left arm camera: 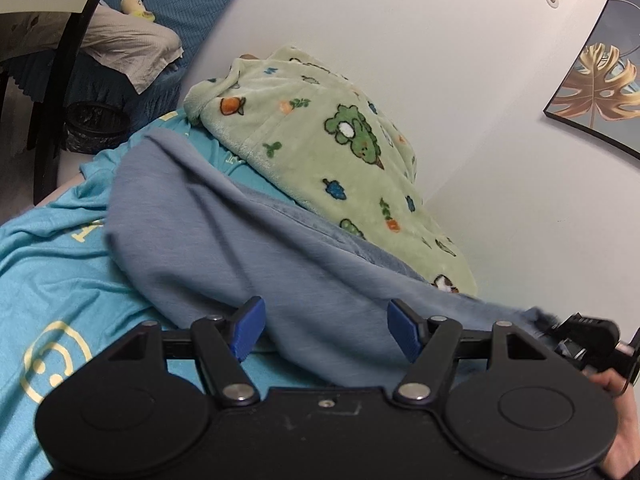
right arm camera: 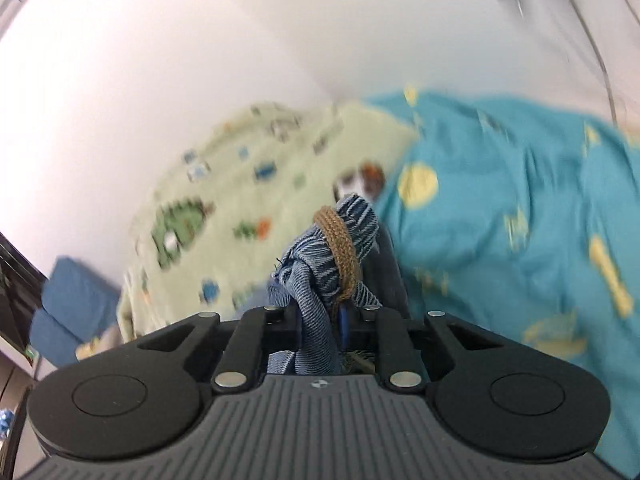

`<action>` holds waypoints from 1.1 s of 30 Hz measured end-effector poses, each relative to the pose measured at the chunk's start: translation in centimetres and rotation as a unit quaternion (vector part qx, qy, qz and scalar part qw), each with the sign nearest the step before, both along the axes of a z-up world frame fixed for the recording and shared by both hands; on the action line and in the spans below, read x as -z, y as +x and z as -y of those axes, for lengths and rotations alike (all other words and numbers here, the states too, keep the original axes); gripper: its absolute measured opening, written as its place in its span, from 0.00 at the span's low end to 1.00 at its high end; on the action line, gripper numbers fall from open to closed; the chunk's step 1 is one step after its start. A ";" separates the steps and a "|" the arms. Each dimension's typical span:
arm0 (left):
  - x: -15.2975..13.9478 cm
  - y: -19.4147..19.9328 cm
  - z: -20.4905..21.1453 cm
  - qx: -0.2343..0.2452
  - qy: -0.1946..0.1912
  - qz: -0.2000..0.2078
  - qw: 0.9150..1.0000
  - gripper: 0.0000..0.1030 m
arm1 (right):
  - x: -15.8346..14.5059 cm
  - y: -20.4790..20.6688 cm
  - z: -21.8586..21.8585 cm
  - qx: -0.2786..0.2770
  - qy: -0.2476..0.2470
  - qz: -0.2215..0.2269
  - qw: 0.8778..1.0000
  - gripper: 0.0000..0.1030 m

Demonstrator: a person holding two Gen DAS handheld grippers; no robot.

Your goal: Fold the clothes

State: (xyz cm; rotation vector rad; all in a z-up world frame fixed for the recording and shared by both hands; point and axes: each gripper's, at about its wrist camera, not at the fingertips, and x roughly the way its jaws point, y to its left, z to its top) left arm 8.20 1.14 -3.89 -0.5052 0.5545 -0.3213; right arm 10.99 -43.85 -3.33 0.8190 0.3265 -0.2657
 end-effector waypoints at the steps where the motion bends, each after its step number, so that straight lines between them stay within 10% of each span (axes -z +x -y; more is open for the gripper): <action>1: -0.1 -0.1 0.1 0.001 0.003 0.001 1.000 0.63 | -0.5 -0.3 0.6 0.010 -0.010 0.011 1.000 0.16; 16: 0.5 0.2 1.7 0.016 0.041 0.000 0.999 0.63 | 11.6 0.7 11.2 0.091 0.132 -0.188 0.969 0.25; 26: -0.5 -1.1 1.7 0.013 0.065 0.007 0.998 0.63 | 4.3 -1.5 6.4 0.104 -0.031 -0.165 0.980 0.62; 33: -1.5 -1.1 -0.1 -0.011 0.047 0.003 0.999 0.64 | 1.8 2.6 -3.7 -0.123 -0.128 -0.061 0.982 0.66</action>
